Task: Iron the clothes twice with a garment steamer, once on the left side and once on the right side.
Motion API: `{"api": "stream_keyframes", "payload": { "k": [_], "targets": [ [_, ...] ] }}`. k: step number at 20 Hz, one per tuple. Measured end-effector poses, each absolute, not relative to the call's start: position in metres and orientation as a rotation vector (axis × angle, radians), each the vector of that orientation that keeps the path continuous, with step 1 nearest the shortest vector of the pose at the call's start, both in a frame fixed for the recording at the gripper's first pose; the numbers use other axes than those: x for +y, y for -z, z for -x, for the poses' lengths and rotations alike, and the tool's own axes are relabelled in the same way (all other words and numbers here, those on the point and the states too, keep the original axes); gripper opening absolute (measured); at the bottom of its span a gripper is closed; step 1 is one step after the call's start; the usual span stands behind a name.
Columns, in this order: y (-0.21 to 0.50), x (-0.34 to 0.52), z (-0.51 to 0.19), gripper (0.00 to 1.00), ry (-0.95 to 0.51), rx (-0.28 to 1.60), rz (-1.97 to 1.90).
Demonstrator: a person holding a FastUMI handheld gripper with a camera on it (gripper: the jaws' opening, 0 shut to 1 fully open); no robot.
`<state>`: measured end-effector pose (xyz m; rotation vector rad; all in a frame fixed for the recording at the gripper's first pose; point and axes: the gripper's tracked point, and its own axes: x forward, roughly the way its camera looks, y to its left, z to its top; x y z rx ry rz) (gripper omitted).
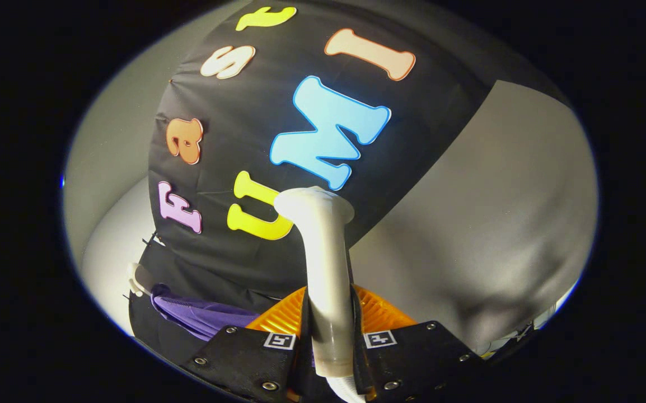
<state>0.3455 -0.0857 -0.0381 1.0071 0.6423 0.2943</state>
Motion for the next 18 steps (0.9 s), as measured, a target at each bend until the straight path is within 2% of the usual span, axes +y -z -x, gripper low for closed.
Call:
{"api": "stream_keyframes", "payload": {
  "k": [10, 18],
  "targets": [
    [0.025, -0.036, -0.211, 0.3, -0.199, 0.56, -0.898],
    [0.004, 0.019, -0.169, 0.3, -0.219, 0.508, -0.656]
  ]
}}
